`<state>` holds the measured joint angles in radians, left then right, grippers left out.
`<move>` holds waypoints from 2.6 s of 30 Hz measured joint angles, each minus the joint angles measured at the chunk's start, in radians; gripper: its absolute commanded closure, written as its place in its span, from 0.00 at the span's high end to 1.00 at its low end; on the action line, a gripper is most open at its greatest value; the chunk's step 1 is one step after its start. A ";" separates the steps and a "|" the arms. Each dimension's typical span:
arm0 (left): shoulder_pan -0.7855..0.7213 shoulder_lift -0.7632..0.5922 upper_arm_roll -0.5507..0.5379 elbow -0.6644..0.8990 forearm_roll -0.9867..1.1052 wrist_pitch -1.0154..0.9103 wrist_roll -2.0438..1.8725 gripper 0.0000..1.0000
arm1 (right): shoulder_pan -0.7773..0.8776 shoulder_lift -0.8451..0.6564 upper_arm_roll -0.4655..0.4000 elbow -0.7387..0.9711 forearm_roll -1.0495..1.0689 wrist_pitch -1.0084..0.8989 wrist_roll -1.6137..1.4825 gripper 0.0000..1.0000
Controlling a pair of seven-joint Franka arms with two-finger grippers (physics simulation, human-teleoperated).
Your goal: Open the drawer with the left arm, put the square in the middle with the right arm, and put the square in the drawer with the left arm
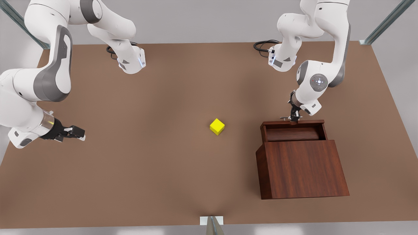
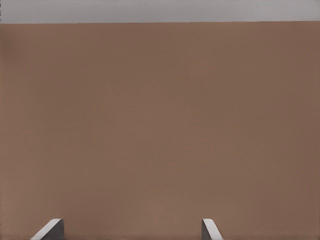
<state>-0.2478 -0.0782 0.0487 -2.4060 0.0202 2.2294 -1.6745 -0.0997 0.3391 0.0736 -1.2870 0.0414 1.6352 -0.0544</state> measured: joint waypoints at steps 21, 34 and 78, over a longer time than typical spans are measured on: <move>-0.148 0.616 -0.406 0.942 0.109 -0.329 1.501 1.00 | -0.003 0.000 0.000 0.000 0.003 -0.006 -0.005 1.00; -0.212 0.677 -0.377 0.771 0.138 -0.074 1.471 1.00 | -0.001 0.000 -0.001 0.000 0.003 -0.009 -0.009 1.00; -0.287 0.848 -0.313 0.780 0.139 0.122 1.452 1.00 | 0.003 0.000 0.000 0.001 0.003 -0.005 -0.003 1.00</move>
<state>-0.5352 0.7702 -0.2639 -1.6260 0.1591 2.3516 -0.2224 -0.0965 0.3391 0.0736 -1.2856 0.0445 1.6304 -0.0571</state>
